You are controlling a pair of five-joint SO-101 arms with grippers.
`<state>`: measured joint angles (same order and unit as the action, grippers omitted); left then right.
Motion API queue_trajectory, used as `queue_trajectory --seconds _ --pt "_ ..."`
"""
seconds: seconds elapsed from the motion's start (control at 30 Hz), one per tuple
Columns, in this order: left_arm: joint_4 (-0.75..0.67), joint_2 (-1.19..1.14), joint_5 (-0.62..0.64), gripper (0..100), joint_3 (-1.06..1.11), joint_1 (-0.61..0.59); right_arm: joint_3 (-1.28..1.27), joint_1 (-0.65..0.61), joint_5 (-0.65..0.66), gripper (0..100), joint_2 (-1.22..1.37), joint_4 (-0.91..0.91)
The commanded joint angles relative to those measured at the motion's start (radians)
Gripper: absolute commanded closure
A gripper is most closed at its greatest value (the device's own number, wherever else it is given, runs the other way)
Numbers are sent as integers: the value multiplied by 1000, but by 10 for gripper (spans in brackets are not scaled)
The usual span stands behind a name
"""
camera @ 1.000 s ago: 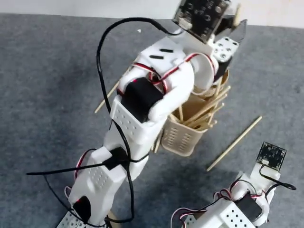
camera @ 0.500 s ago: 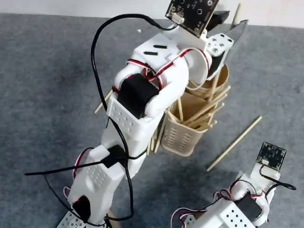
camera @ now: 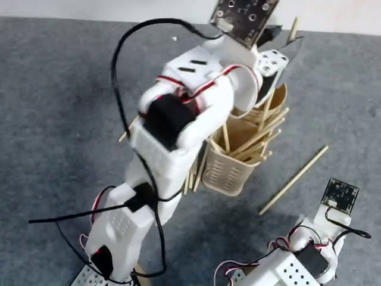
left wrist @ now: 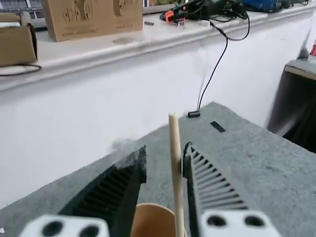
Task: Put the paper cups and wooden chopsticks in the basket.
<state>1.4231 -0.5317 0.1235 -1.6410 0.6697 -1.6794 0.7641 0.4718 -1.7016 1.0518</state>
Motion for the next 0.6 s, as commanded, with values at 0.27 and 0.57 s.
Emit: queue_trajectory --seconds 0.27,0.57 --pt "210 104 6 846 -22 -77 -145 -8 8 988 -8 4" --pt "245 102 6 844 -21 -91 -145 -8 8 988 -8 4"
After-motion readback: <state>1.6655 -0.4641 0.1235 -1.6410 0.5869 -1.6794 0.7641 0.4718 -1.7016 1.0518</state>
